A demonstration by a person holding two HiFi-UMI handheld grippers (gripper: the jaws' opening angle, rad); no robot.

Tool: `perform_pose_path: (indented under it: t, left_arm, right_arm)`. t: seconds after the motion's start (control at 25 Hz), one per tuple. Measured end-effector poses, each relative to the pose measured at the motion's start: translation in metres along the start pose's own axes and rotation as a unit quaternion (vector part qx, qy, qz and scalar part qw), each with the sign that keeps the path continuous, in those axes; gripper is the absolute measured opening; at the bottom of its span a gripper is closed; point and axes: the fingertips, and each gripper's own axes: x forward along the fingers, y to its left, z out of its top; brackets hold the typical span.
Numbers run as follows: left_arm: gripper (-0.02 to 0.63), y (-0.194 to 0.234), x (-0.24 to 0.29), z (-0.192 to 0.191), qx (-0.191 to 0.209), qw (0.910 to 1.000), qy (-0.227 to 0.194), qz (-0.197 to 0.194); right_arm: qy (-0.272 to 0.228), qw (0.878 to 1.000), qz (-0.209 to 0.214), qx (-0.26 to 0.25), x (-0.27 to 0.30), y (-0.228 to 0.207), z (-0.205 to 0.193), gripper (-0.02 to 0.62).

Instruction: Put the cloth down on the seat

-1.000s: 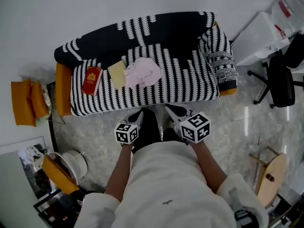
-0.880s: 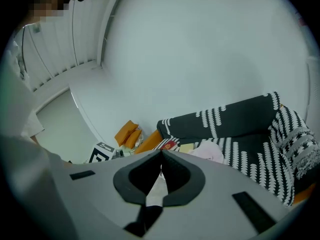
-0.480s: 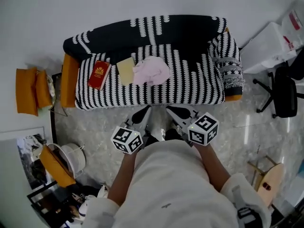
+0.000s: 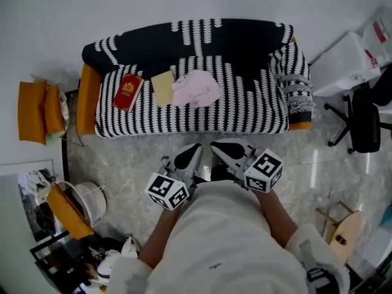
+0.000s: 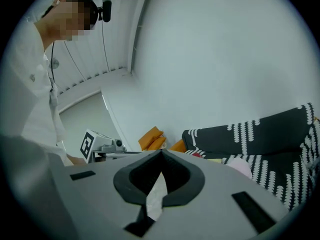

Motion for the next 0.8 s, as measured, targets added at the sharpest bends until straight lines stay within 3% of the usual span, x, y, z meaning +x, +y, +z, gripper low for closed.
perform_pose_path:
  t: [0.16, 0.8]
  left_arm:
    - [0.012, -0.013, 0.002, -0.004, 0.017, 0.9997, 0.011, -0.015]
    - [0.012, -0.042, 0.017, -0.017, 0.011, 0.9979, 0.018, -0.061]
  right_arm:
    - [-0.005, 1.0, -0.016, 0.009, -0.009, 0.0, -0.006, 0.008]
    - [-0.015, 0.998, -0.053, 0.01, -0.043, -0.003, -0.017, 0.008]
